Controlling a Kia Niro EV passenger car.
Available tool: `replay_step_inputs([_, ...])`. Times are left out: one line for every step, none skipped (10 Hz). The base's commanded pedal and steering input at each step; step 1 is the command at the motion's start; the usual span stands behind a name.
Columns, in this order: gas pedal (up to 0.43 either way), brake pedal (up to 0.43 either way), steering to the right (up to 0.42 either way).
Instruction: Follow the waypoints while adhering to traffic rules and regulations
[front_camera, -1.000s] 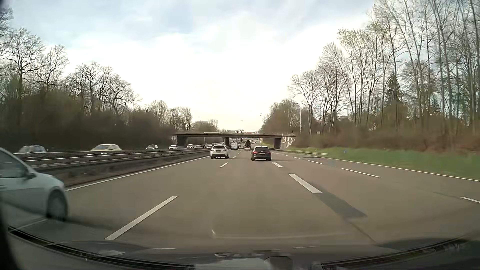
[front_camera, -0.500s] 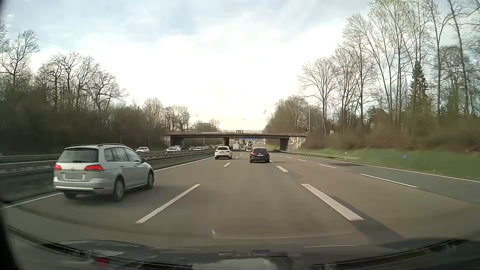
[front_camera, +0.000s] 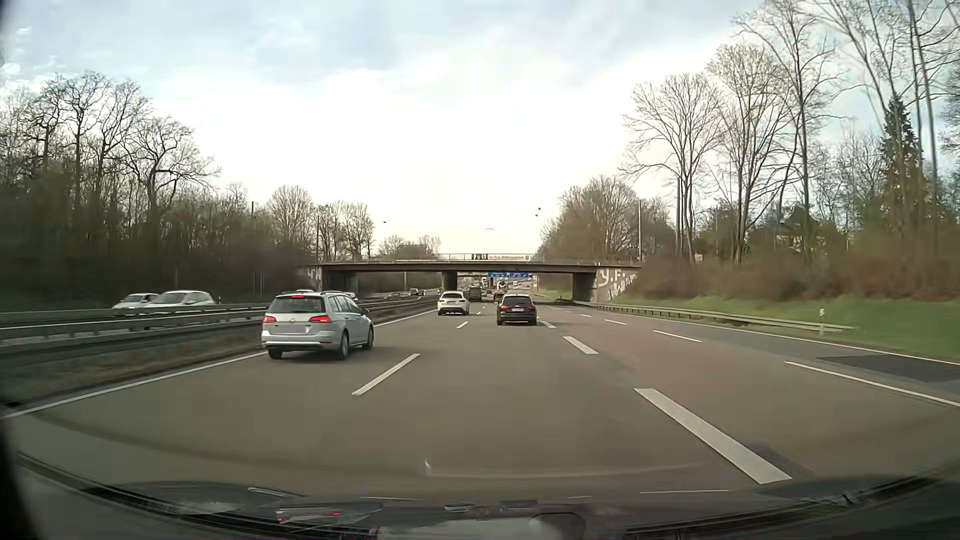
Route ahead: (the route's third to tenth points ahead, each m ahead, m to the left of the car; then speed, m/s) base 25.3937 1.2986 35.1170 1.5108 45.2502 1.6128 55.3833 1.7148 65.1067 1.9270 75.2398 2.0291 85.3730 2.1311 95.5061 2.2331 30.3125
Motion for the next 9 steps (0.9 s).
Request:
replay_step_inputs([0.110,0.000,-0.005])
replay_step_inputs([0.110,0.000,-0.005])
replay_step_inputs([0.110,0.000,-0.005])
replay_step_inputs([0.110,0.000,-0.004])
replay_step_inputs([0.110,0.000,-0.004])
replay_step_inputs([0.110,0.000,-0.004])
replay_step_inputs([0.110,0.000,-0.004])
replay_step_inputs([0.110,0.000,-0.004])
replay_step_inputs([0.110,0.000,-0.004])
